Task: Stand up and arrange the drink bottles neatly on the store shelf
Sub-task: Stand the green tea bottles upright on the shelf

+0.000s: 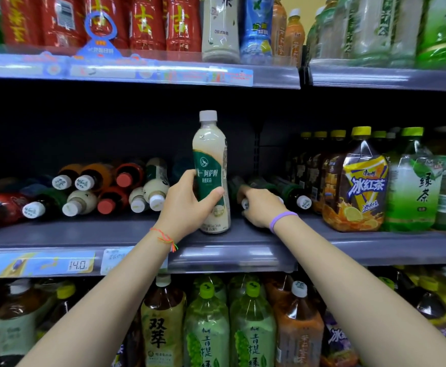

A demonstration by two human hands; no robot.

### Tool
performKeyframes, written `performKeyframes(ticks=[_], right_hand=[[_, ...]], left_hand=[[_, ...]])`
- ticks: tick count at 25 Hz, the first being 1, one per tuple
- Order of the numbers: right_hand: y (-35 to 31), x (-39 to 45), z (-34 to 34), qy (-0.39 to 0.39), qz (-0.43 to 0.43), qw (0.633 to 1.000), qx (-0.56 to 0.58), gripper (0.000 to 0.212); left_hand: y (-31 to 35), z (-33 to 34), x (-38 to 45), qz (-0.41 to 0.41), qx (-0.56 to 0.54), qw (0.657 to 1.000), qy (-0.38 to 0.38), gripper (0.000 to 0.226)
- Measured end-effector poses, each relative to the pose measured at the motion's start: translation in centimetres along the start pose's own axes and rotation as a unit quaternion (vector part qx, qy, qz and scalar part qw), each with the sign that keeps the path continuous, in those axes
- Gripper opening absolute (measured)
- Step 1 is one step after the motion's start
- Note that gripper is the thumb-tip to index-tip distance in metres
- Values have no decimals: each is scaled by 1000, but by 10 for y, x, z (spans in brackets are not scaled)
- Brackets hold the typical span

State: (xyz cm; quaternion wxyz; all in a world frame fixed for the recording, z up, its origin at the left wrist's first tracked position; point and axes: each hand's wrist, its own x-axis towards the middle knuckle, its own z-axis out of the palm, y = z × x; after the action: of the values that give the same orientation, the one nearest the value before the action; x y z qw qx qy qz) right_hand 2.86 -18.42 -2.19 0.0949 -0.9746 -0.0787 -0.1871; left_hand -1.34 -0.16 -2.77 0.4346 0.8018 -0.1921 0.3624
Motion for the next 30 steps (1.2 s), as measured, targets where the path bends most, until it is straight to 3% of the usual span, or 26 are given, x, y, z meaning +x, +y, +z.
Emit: performKeyframes(ticks=[3,6,9,13,17,20,24,27,30], right_hand=[[12,-7,-5,-7,-29,999,37,19],[21,-19,-11,24,-58,995,82,21],[27,-29,-35,171,-72,970,156,19],[29,-35,-74,350,-65,901,248,20],[32,-27,-96,417,-52,870,257,25],[32,-7,-103,378,-33,872,309,26],[24,10,-89,209,16,839,503,44],[21,14,-56,91,15,886,454,58],[19,6,-42,71,-9,921,384,68]], left_hand=[[20,6,16,11,-30,997,72,48],[26,16,39,-3,-26,997,71,55],[21,34,51,-17,-2,999,32,57],[13,53,67,-55,-5,998,38,61],[2,71,78,-109,-32,992,-51,64],[6,83,81,-106,39,980,-164,71],[11,84,83,-98,92,972,-191,48],[-2,74,83,-108,73,969,-209,52],[-10,66,80,-119,-10,967,-226,65]])
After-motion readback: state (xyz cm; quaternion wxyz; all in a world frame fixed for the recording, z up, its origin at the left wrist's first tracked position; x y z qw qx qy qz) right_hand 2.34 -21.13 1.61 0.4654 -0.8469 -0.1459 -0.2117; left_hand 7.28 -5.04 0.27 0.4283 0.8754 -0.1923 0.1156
